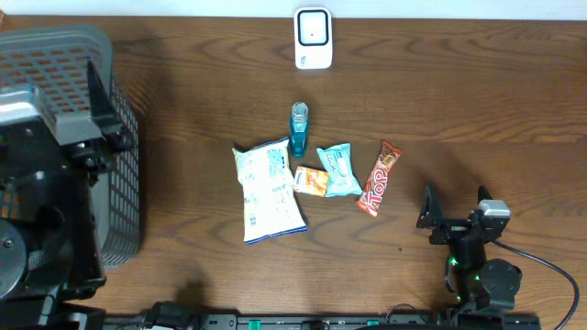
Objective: Scan the item barcode
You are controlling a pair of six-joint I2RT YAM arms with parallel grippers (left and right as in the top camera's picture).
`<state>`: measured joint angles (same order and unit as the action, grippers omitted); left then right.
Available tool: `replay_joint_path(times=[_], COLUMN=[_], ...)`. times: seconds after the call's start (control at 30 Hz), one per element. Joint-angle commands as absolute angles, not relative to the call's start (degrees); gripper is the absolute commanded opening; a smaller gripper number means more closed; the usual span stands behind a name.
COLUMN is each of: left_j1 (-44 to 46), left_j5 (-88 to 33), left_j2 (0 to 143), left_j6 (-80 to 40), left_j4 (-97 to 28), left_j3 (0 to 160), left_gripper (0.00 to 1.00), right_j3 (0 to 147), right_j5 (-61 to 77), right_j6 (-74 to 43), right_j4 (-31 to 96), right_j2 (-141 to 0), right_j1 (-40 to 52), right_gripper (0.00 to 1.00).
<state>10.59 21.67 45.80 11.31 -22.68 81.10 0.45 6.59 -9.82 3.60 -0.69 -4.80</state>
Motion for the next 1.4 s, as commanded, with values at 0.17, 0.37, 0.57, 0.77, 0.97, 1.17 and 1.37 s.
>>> replay_joint_path(times=[0.17, 0.37, 0.57, 0.77, 0.97, 1.17, 1.37], left_j1=[10.4, 10.4, 10.3, 10.3, 11.5, 11.7, 12.2], left_j5=[18.8, 9.5, 9.4, 6.2, -0.1, -0.1, -0.1], left_j2=[38.5, 27.9, 18.3, 9.7, 5.2, 1.4, 0.2], left_j6=[9.6, 9.0, 2.7, 1.4, 1.4, 1.4, 1.4], left_j4=[-24.8, -28.0, -28.1, -28.3, -29.9, -30.3, -30.7], left_j3=[81.4, 79.0, 75.2, 70.2, 67.8, 65.6, 65.5], left_gripper=[0.99, 0.99, 0.99, 0.99, 0.99, 0.99, 0.99], right_j3=[0.3, 0.3, 0.3, 0.3, 0.3, 0.3, 0.3], right_j5=[6.5, 6.5, 5.9, 4.2, 8.7, 31.9, 48.8], right_j6=[-9.4, -9.4, -8.9, -8.9, -13.4, -42.6, -51.7], right_j4=[3.7, 3.7, 3.6, 3.9, 3.2, 2.5, 3.3], right_j2=[-0.4, -0.4, -0.4, -0.4, -0.5, -0.5, -0.5], right_j1=[-4.6, -4.6, -4.6, -4.6, -4.6, -4.6, -4.6], right_gripper=[0.99, 0.99, 0.99, 0.99, 0.99, 0.99, 0.99])
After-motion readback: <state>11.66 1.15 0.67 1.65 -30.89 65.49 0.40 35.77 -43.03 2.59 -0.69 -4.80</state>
